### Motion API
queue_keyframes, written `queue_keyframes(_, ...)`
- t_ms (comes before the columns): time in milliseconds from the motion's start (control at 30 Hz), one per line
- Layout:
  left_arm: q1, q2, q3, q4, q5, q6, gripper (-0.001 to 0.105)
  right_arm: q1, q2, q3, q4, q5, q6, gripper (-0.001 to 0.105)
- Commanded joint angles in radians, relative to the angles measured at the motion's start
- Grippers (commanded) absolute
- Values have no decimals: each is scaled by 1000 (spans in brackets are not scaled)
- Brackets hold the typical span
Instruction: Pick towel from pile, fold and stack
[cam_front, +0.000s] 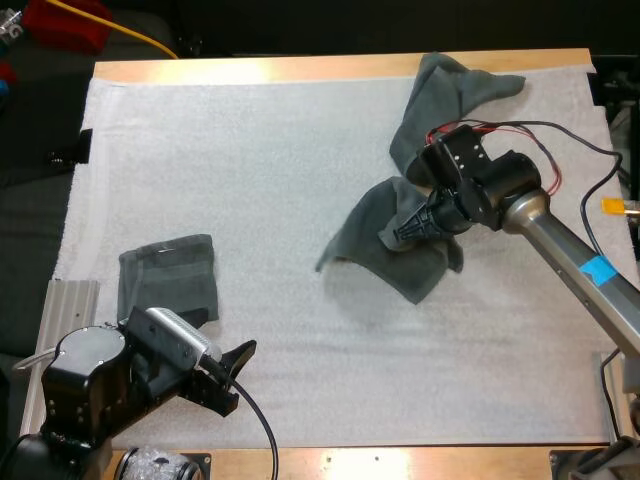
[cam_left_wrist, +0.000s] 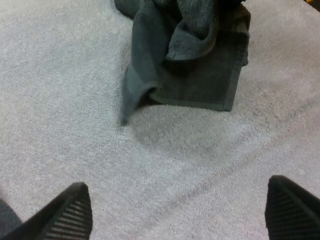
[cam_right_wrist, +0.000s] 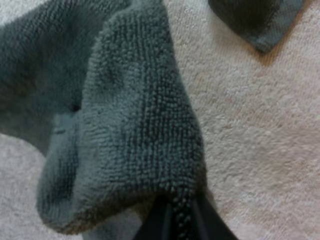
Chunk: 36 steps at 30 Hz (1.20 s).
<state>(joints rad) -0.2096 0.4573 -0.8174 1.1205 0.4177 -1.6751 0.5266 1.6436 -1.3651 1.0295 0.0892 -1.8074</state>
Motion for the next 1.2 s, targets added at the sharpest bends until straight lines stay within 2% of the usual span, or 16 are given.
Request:
queue_keyframes(0,-5,0,-7,-4,5,-10,69,-5,-8,-6,-13,33,-3,0)
queue_keyframes(100,-5,0,-7,-4,5,-10,69,-5,-8,-6,9,123,-49,0)
queue_keyframes(200,-5,0,-7,-4,5,-10,69,-7,-8,-6,52,143,-116,0)
queue_keyframes(333,-5,0,-7,-4,5,-10,69,-15,-8,-6,68,215,-127,0)
queue_keyframes(400,-5,0,-7,-4,5,-10,69,-21,-8,-6,67,230,-126,4)
queue_keyframes(433,-5,0,-7,-4,5,-10,69,-22,-8,-6,67,230,-125,8)
queue_keyframes(500,-5,0,-7,-4,5,-10,69,-22,-8,-6,67,230,-109,23)
queue_keyframes(667,-5,0,-7,-4,5,-10,69,-22,-8,-6,74,239,-91,73)
queue_keyframes(700,-5,0,-7,-4,5,-10,69,-22,-9,-6,80,249,-83,78)
queue_keyframes(833,-5,0,-7,-4,5,-10,69,-22,-28,-6,119,239,-44,74)
queue_keyframes(933,-5,0,-7,-4,5,-10,69,-22,-53,-6,131,187,-18,71)
queue_keyframes(1167,-5,0,-7,-4,5,-10,69,-22,-109,-6,170,38,100,71)
